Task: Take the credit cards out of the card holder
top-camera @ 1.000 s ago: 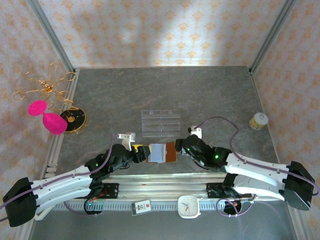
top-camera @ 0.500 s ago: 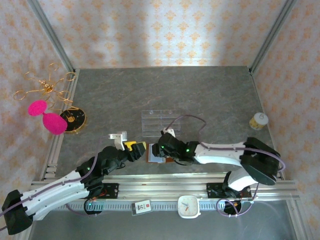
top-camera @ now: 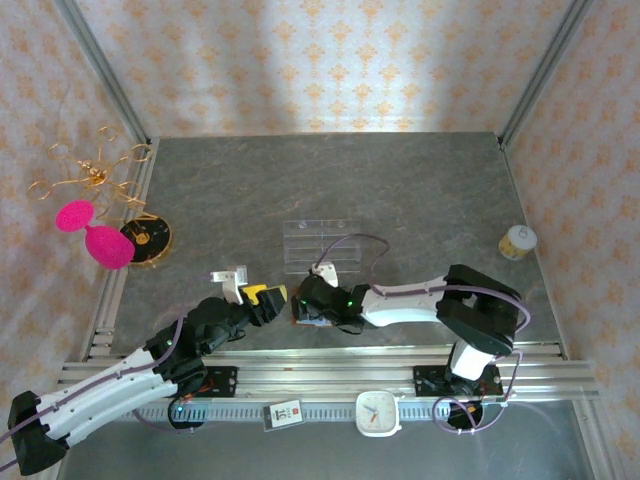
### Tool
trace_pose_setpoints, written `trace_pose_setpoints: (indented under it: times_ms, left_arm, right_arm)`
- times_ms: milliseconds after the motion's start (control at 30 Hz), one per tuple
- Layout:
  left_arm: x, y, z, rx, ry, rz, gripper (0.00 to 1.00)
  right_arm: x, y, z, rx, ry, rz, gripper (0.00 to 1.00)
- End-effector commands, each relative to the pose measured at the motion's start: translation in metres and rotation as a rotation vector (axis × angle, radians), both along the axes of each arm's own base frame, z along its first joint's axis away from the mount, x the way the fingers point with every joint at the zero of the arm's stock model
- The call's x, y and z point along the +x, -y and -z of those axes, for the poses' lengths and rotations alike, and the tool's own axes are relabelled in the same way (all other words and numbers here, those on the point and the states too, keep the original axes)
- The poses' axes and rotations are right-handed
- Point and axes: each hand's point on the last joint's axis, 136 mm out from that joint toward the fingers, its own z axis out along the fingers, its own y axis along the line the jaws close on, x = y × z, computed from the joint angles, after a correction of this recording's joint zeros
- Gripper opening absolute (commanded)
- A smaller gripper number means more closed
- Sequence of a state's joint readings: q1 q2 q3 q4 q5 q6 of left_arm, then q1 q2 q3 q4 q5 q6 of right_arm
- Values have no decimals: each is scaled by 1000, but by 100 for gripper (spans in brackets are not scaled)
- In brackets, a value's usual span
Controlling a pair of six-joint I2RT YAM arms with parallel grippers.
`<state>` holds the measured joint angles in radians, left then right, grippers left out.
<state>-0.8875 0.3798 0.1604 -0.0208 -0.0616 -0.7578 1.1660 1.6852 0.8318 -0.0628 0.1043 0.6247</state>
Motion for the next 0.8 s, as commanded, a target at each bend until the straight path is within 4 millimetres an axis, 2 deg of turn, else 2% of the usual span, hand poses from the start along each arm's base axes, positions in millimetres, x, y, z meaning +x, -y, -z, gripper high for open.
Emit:
trace_pose_setpoints:
  times_ms: [0, 100, 200, 300, 400, 467, 533, 567, 633, 700, 767]
  left_arm:
    - [1, -6, 9, 37, -6, -20, 75]
    - [1, -6, 9, 32, -9, -20, 74]
    - [1, -4, 10, 26, -10, -13, 74]
    - [0, -1, 12, 25, -16, 2, 73]
    - [0, 4, 18, 31, -30, 18, 71]
    - [0, 7, 22, 33, -39, 31, 68]
    - [0, 12, 27, 30, -50, 44, 58]
    - [0, 14, 30, 32, -56, 53, 49]
    - [1, 19, 34, 33, -65, 68, 35]
    - [2, 25, 39, 47, -76, 84, 24]
    - [3, 30, 45, 58, -93, 96, 19]
  right_arm:
    - [-6, 7, 19, -100, -5, -17, 87]
    - [-10, 12, 32, -138, -22, -21, 82]
    - [-12, 14, 35, -129, -26, -20, 76]
    - [-14, 13, 36, -121, -30, -31, 65]
    - [-15, 15, 41, -133, -38, -34, 58]
    - [-16, 14, 41, -122, -44, -29, 49]
    - [-16, 14, 40, -104, -46, -18, 33]
    - [-17, 14, 39, -93, -48, -14, 26]
    - [-17, 12, 36, -74, -53, -11, 17]
    - [-17, 11, 33, -59, -54, -3, 14]
    - [-17, 12, 30, -45, -50, 12, 11]
